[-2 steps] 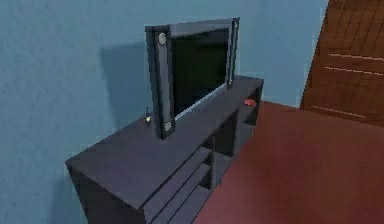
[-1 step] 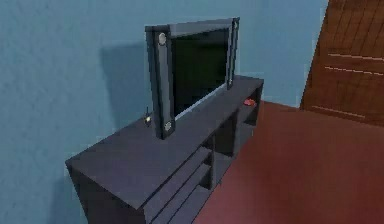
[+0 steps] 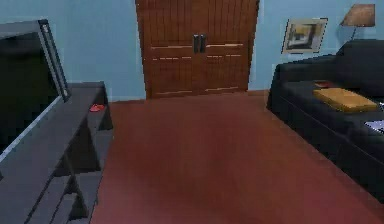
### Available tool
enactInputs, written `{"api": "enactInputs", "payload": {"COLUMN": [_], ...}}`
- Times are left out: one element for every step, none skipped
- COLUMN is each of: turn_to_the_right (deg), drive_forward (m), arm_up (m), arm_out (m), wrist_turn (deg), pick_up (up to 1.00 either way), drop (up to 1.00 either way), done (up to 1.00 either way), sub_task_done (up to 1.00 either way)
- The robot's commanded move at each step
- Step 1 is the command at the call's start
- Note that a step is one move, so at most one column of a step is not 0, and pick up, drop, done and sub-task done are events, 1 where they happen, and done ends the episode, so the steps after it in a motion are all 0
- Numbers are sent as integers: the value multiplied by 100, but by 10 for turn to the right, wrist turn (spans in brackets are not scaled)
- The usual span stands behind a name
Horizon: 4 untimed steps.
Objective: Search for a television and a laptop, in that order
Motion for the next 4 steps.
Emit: {"api": "enactInputs", "payload": {"turn_to_the_right": [450,240,0,150], "drive_forward": [0,0,100,0], "arm_up": [0,0,0,0], "arm_out": [0,0,0,0], "wrist_turn": [0,0,0,0], "pick_up": [0,0,0,0], "drop": [0,0,0,0], "done": [0,0,0,0], "sub_task_done": [0,0,0,0]}}
